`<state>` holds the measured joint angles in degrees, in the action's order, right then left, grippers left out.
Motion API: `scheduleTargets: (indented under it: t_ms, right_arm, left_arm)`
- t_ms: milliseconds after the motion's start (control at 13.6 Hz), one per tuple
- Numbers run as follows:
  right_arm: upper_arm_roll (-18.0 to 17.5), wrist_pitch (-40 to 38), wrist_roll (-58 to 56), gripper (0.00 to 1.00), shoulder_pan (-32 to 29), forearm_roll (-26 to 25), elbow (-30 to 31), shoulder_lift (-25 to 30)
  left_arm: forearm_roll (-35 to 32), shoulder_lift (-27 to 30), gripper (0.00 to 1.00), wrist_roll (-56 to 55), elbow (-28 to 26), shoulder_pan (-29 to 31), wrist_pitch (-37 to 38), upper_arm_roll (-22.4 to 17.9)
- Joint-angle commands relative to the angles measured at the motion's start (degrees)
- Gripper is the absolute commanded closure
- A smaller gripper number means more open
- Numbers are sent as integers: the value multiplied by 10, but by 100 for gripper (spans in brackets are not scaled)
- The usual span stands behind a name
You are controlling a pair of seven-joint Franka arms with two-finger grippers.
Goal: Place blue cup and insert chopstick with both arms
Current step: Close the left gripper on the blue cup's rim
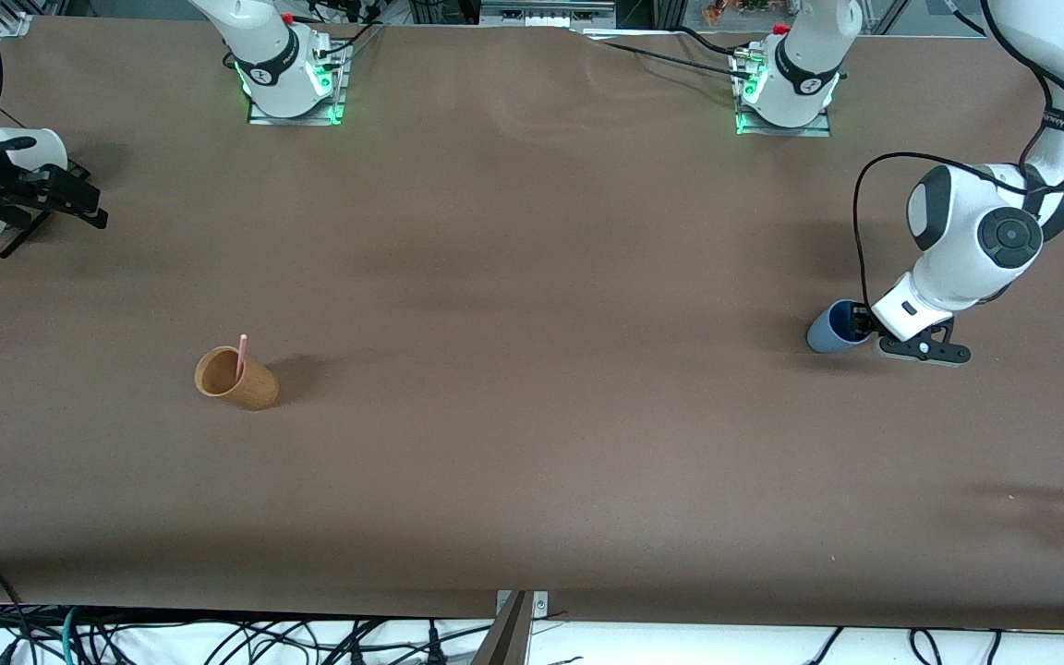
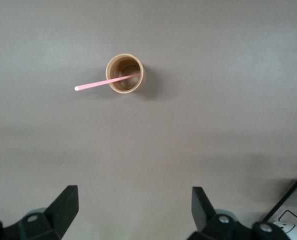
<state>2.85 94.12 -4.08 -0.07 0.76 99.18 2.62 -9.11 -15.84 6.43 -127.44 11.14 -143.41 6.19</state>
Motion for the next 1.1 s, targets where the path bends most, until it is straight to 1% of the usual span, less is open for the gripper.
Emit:
scheduleTargets:
  t_ms: [0, 294, 368, 441, 515, 588, 662, 735, 882, 1029]
  right_arm:
    - [-4, -5, -4, 0, -7, -3, 8, 5]
    - [-5, -5, -4, 0, -7, -2, 7, 1]
    - [-4, -5, -4, 0, -7, -1, 7, 0]
    - [-4, -5, -4, 0, -7, -1, 7, 0]
    - [-4, -5, -4, 0, -7, -1, 7, 0]
    - [-4, -5, -4, 0, -7, -1, 7, 0]
    - [-5, -5, -4, 0, -7, -1, 7, 1]
    - [-5, -6, -4, 0, -7, -1, 7, 1]
    - [-5, -6, -4, 0, -7, -1, 7, 0]
    - [-7, -6, -1, 0, -7, -1, 7, 2]
  left_arm:
    - [-15, 1, 100, 7, -3, 5, -6, 2]
    - [-8, 7, 100, -5, 10, -2, 13, 5]
    - [-6, 12, 100, -19, 25, -10, 45, 10]
    - [3, 14, 100, -43, 45, -35, 83, 10]
    - [25, 19, 100, -72, 66, -60, 121, 11]
    - [50, 19, 100, -98, 94, -79, 158, 28]
    - [61, 15, 100, -130, 125, -84, 191, 52]
    - [62, 9, 100, -173, 155, -102, 214, 72]
    - [62, -18, 100, -263, 212, -166, 244, 77]
    - [63, -61, 100, -353, 271, -236, 260, 77]
